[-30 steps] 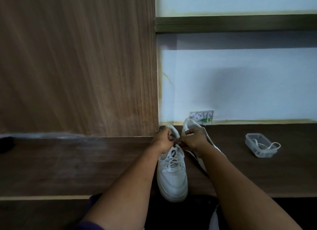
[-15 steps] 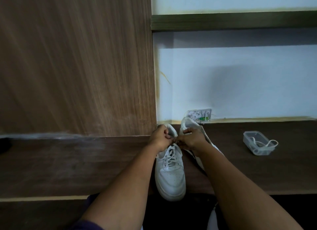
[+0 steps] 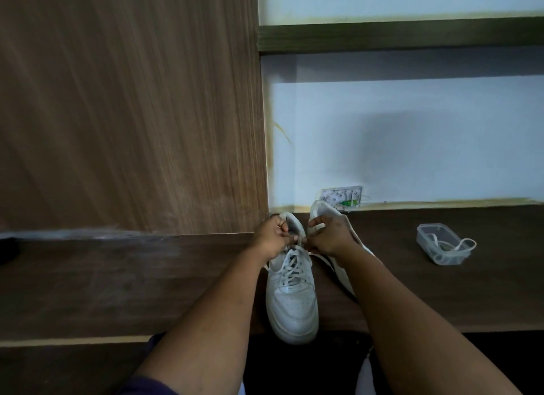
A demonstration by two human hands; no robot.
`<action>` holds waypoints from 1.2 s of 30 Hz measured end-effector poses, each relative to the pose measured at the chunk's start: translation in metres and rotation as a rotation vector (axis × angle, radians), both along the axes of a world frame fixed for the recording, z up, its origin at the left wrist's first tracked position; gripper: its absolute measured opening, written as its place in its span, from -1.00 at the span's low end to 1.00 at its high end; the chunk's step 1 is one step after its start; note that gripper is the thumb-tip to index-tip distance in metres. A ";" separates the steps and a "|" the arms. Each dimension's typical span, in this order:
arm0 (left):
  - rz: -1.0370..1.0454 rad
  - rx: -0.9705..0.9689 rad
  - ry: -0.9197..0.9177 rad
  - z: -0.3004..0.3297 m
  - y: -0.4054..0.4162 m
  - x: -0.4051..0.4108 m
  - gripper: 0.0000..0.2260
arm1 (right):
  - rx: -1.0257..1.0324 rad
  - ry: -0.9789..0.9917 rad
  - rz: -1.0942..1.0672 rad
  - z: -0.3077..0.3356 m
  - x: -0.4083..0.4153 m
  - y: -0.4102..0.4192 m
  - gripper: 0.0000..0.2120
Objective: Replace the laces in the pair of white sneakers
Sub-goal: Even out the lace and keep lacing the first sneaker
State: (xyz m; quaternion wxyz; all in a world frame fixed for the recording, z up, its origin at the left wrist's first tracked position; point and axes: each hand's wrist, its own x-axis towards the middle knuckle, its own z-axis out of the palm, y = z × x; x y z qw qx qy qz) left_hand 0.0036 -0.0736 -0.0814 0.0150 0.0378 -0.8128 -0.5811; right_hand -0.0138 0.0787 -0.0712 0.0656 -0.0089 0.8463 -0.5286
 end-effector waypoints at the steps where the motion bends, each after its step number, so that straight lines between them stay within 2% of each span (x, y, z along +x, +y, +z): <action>1: 0.002 -0.014 -0.002 0.000 0.000 0.000 -0.73 | 0.033 0.010 0.004 -0.001 -0.001 0.000 -0.62; 4: -0.035 -0.059 -0.027 0.003 -0.003 0.001 -0.78 | 0.024 -0.002 0.004 0.000 0.000 0.001 -0.62; 8: -0.158 -0.120 -0.040 0.010 -0.014 0.001 -0.77 | -0.086 -0.036 0.024 0.002 0.005 0.003 -0.75; 13: -0.093 -0.367 0.143 0.013 -0.009 0.001 -0.71 | -0.108 -0.026 0.063 0.001 0.010 0.003 -0.87; 16: -0.048 -0.510 0.220 0.010 0.000 0.000 -0.77 | -0.069 0.002 0.058 -0.002 0.010 0.003 -0.91; 22: -0.051 -0.629 0.219 0.008 0.005 -0.002 -0.76 | -0.002 0.039 0.058 0.000 0.012 0.004 -0.95; 24: -0.071 -0.587 0.193 0.009 0.004 -0.001 -0.72 | 0.023 0.048 0.079 0.001 0.012 0.005 -0.96; 27: -0.096 -0.418 0.097 0.011 0.002 -0.002 -0.72 | 0.052 0.049 0.099 0.003 0.011 0.008 -0.96; 31: -0.124 -0.276 -0.012 0.016 -0.004 0.001 -0.72 | 0.098 0.075 0.109 0.006 0.016 0.006 -0.90; 34: -0.141 -0.265 -0.039 0.018 -0.008 0.000 -0.89 | 0.045 -0.027 0.000 0.007 0.005 0.008 -0.95; 35: -0.143 -0.268 -0.053 0.019 -0.009 0.001 -0.98 | 0.064 -0.046 -0.048 0.011 0.001 0.016 -0.91; 36: -0.141 -0.286 -0.063 0.020 -0.011 0.001 -0.95 | 0.058 -0.064 -0.159 0.013 -0.005 0.026 -0.85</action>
